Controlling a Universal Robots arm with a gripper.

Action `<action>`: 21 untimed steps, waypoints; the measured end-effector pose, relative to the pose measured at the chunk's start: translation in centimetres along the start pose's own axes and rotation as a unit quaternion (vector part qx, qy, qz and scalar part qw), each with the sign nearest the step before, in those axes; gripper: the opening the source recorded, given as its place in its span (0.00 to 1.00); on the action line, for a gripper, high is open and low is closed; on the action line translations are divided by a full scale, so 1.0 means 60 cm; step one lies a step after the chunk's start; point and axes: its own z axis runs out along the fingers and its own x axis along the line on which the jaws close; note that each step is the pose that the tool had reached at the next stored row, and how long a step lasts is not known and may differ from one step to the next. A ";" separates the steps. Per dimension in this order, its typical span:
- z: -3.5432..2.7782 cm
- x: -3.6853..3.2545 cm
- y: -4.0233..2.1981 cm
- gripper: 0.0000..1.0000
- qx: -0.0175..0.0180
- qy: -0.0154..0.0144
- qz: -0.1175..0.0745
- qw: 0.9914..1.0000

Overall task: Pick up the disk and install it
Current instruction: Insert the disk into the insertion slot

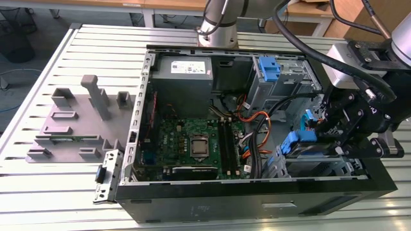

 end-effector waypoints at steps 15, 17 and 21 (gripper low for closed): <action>0.009 -0.011 0.001 0.49 0.001 -0.004 -0.001 1.000; 0.010 -0.014 0.001 0.49 0.001 -0.005 -0.002 1.000; 0.012 -0.017 0.001 0.49 0.001 -0.005 -0.003 1.000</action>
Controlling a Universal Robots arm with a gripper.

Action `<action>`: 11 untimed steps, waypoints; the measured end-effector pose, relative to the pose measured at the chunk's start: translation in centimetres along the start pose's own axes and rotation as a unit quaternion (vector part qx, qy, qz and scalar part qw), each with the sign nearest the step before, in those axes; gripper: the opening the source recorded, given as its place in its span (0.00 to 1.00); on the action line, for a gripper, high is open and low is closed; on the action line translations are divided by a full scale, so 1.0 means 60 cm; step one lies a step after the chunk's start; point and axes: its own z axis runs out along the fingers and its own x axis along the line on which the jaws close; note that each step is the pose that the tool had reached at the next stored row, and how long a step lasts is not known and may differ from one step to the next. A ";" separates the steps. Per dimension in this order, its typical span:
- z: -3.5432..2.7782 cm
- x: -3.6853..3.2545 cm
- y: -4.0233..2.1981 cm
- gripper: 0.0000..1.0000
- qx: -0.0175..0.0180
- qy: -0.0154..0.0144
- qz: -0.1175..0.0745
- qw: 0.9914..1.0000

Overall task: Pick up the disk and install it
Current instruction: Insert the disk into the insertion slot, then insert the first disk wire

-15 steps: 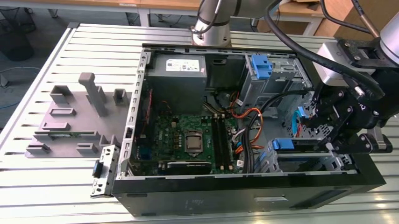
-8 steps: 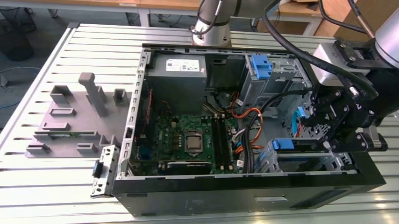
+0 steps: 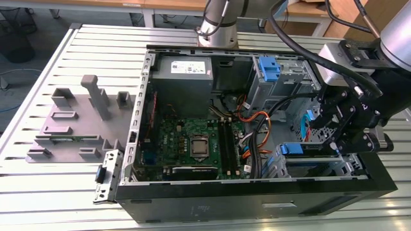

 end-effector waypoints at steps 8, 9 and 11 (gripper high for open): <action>0.000 -0.001 0.000 0.49 0.000 -0.002 0.000 1.000; 0.000 -0.001 0.000 0.49 0.000 -0.003 0.000 1.000; 0.000 -0.001 0.000 0.49 0.000 -0.005 0.000 1.000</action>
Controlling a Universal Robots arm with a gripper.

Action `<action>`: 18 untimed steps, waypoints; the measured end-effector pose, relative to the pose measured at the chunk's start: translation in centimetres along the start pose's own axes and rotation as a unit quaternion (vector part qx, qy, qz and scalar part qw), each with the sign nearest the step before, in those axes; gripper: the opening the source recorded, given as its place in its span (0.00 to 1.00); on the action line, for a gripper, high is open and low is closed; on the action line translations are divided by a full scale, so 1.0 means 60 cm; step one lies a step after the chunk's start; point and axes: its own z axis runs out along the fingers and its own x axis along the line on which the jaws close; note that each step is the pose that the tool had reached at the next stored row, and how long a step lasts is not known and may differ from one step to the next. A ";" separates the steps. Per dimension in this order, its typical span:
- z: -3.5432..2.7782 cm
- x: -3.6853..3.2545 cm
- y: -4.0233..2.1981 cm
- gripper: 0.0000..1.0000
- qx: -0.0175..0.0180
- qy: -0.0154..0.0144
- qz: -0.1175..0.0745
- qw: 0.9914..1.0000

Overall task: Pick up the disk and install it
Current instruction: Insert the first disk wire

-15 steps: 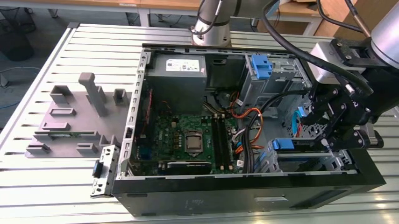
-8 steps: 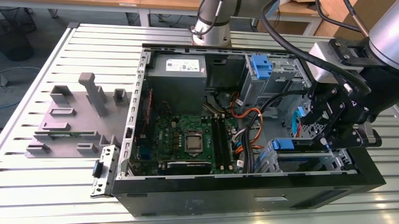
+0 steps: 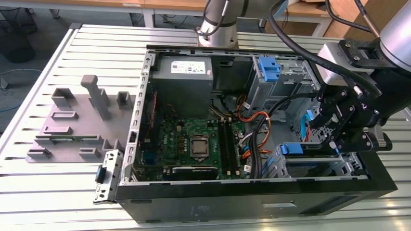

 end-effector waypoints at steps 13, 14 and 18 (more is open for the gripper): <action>-0.004 -0.007 0.000 0.49 0.000 0.000 0.000 1.000; -0.004 -0.007 0.000 0.49 0.000 0.000 0.000 1.000; -0.003 -0.009 0.000 0.49 0.000 0.000 0.000 1.000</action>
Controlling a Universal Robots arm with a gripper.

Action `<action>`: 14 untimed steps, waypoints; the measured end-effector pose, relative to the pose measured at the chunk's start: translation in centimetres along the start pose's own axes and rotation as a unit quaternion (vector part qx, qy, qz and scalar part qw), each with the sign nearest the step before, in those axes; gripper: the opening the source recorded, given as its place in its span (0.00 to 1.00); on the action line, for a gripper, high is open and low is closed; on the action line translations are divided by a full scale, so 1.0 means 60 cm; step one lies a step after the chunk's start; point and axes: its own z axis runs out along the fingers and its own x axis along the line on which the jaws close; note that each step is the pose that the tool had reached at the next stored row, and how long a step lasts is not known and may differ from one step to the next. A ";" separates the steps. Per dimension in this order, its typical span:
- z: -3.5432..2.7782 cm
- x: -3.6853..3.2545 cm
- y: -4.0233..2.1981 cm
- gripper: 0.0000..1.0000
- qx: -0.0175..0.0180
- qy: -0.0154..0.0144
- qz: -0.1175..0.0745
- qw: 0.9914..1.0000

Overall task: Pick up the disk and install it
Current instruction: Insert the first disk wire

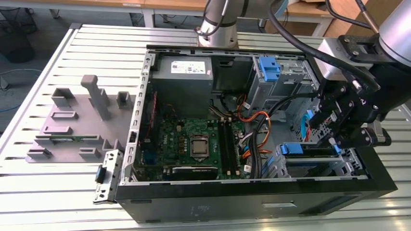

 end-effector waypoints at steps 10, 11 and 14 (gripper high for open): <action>0.002 -0.012 0.000 0.49 0.000 0.000 0.000 1.000; 0.002 -0.012 0.000 0.49 0.000 0.000 0.000 1.000; 0.004 -0.013 0.000 0.49 0.000 0.000 0.000 1.000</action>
